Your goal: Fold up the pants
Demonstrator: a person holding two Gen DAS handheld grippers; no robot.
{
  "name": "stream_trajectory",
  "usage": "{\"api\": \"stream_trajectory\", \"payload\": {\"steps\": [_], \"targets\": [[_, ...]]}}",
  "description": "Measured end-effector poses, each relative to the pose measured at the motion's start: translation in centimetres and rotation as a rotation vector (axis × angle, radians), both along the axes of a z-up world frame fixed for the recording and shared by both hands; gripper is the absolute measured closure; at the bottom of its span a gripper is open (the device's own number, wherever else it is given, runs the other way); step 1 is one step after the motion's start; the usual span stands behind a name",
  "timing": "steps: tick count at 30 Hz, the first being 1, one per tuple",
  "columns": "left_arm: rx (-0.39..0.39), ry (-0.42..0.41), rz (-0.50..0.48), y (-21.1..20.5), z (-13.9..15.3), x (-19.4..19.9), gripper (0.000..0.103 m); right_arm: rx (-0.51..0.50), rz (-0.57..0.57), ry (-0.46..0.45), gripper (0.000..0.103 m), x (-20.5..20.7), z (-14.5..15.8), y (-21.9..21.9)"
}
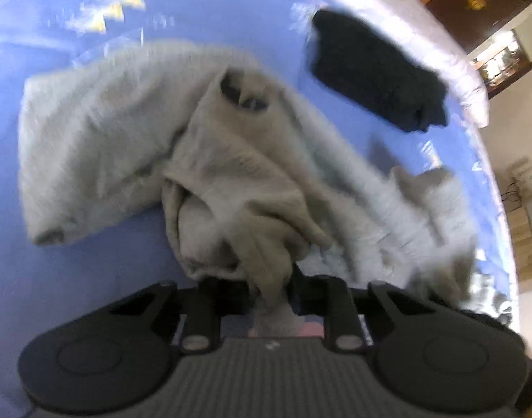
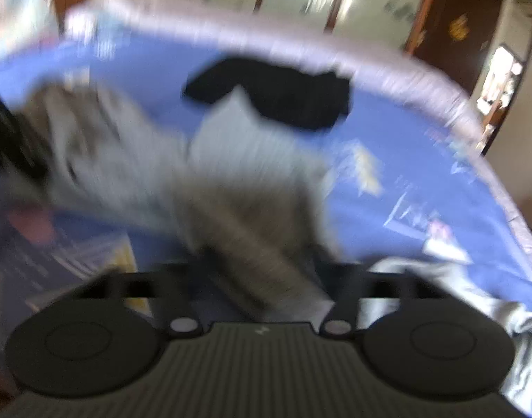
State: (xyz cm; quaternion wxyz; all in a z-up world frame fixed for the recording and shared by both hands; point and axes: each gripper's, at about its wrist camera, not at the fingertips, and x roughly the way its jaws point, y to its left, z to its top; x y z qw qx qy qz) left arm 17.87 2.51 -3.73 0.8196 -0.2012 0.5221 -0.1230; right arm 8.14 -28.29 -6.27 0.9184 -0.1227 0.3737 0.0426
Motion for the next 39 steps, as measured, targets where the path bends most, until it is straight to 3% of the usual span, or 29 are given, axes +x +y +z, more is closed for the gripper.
{"api": "stream_trajectory", "payload": {"steps": [4, 7, 10, 12, 13, 14, 15, 16, 17, 19, 20, 22, 24, 26, 29, 30, 32, 33, 34, 37, 38, 39], "targets": [[-0.006, -0.162, -0.002, 3.8, 7.5, -1.2, 0.087, 0.273, 0.031, -0.065, 0.095, -1.9, 5.7, -2.7], [0.032, -0.305, 0.001, 6.1, 13.8, -2.3, 0.087, 0.504, 0.109, -0.202, 0.095, -5.2, 12.0, -5.7], [0.077, -0.414, 0.033, 6.8, 18.2, -2.1, 0.086, 0.553, 0.084, -0.314, 0.095, -6.9, 15.3, -7.5], [0.108, -0.454, 0.074, 6.6, 19.4, -1.5, 0.072, 0.533, 0.000, -0.351, 0.088, -5.8, 15.3, -9.0], [0.157, -0.476, 0.104, 5.9, 19.2, -1.0, 0.061, 0.477, -0.086, -0.370, 0.079, -4.8, 14.6, -9.3], [0.235, -0.478, 0.140, 5.1, 18.7, -0.5, 0.037, 0.403, -0.190, -0.383, 0.053, -4.0, 13.5, -9.2], [0.305, -0.447, 0.168, 4.0, 17.6, 0.1, 0.032, 0.325, -0.275, -0.376, 0.037, -3.1, 12.4, -9.0], [0.320, -0.407, 0.166, 3.7, 16.7, 0.1, 0.031, 0.245, -0.345, -0.329, 0.037, -1.9, 11.0, -8.9], [0.278, -0.367, 0.119, 3.3, 15.3, 0.0, 0.031, 0.233, -0.369, -0.282, 0.038, -1.3, 10.1, -9.2], [0.226, -0.331, 0.045, 2.6, 13.1, -0.9, 0.027, 0.341, -0.349, -0.254, 0.039, -2.2, 8.9, -10.0], [0.247, -0.314, 0.021, 2.2, 11.8, -1.7, 0.024, 0.384, -0.330, -0.262, 0.039, -3.0, 8.4, -10.5], [0.271, -0.284, -0.026, 2.1, 9.7, -3.0, 0.018, 0.376, -0.331, -0.261, 0.038, -4.6, 7.8, -10.7], [0.251, -0.219, -0.067, 2.2, 7.2, -4.3, 0.006, 0.368, -0.343, -0.236, 0.038, -5.4, 7.0, -11.1], [0.229, -0.140, -0.099, 2.5, 4.8, -4.6, 0.003, 0.375, -0.379, -0.204, 0.038, -6.2, 6.3, -11.3], [0.157, -0.011, -0.091, 3.2, 1.2, -5.0, 0.003, 0.423, -0.470, -0.171, 0.038, -9.3, 5.8, -12.1], [0.115, 0.028, -0.084, 3.2, 0.0, -4.9, 0.010, 0.450, -0.497, -0.159, 0.038, -9.7, 5.7, -12.6], [0.089, 0.061, -0.088, 2.2, -1.4, -4.7, 0.039, 0.512, -0.524, -0.145, 0.038, -9.9, 5.3, -13.4], [0.129, 0.025, -0.100, 1.4, -1.1, -5.2, 0.066, 0.532, -0.522, -0.147, 0.038, -9.5, 5.6, -13.4], [0.136, -0.003, -0.153, 0.5, -0.6, -5.7, 0.074, 0.547, -0.510, -0.152, 0.038, -9.3, 6.1, -13.0], [0.189, -0.113, -0.236, -0.4, 1.4, -8.2, 0.076, 0.541, -0.393, -0.168, 0.038, -7.4, 7.9, -10.2], [0.201, -0.134, -0.253, -0.3, 1.7, -9.0, 0.073, 0.532, -0.327, -0.168, 0.038, -6.4, 8.6, -8.5], [0.212, -0.145, -0.272, -0.1, 1.9, -9.7, 0.060, 0.524, -0.274, -0.166, 0.038, -5.6, 9.0, -7.0]]}}
